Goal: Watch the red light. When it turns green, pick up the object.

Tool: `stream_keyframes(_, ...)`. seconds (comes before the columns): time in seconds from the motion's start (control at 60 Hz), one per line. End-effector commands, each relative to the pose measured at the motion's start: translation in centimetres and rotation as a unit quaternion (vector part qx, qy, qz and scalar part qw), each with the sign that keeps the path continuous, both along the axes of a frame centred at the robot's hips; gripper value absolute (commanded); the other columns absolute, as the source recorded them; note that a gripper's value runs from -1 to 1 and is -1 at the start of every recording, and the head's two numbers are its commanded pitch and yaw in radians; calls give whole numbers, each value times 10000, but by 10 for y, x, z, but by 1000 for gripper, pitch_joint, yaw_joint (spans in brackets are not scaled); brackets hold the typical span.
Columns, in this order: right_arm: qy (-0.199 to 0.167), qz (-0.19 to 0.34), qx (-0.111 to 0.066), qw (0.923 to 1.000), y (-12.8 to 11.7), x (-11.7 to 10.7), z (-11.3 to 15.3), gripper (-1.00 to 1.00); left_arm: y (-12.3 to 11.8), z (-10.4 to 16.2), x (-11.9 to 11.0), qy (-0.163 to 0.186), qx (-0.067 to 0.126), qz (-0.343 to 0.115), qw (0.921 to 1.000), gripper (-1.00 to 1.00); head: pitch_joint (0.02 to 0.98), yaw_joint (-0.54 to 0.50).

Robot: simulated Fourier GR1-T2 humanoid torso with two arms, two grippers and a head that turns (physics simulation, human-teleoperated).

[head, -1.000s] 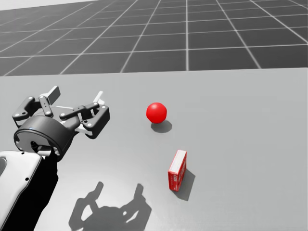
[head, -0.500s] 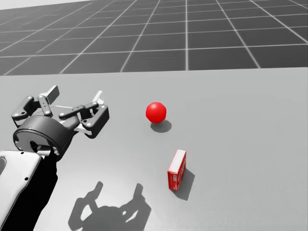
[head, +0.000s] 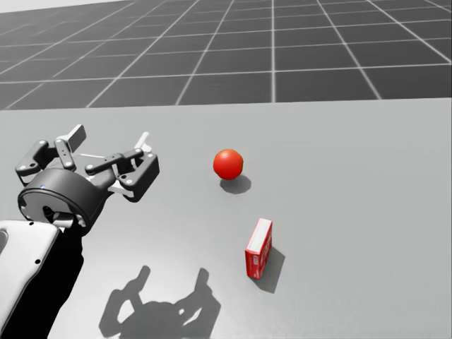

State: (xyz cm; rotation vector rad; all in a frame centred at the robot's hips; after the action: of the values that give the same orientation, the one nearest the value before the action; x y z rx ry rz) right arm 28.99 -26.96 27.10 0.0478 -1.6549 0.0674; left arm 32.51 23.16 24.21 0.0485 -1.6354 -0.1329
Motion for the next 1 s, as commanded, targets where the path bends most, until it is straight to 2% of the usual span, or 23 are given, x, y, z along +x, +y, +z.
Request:
stream_keyframes(0.017,0,0,0,10000,0,0,0,-1000,0,0,0,3,-1,1,10000,-1000,634,141)
stream_keyframes(0.35,-13,-6,0,10000,-1,0,1,-1000,0,0,0,9,-2,-5,10000,-1000,654,125)
stream_keyframes(0.567,-1,-3,-2,10000,-1,0,1,-1000,0,0,0,12,-1,-13,10000,-1000,738,60)
stream_keyframes(0.85,29,4,-13,10000,-1,2,-1,-1000,-1,1,0,17,11,-38,10000,-1000,823,34)
stream_keyframes(1.0,28,8,-4,10000,-1,2,-1,-1000,-4,3,-1,150,-171,-198,9995,-1000,822,40)
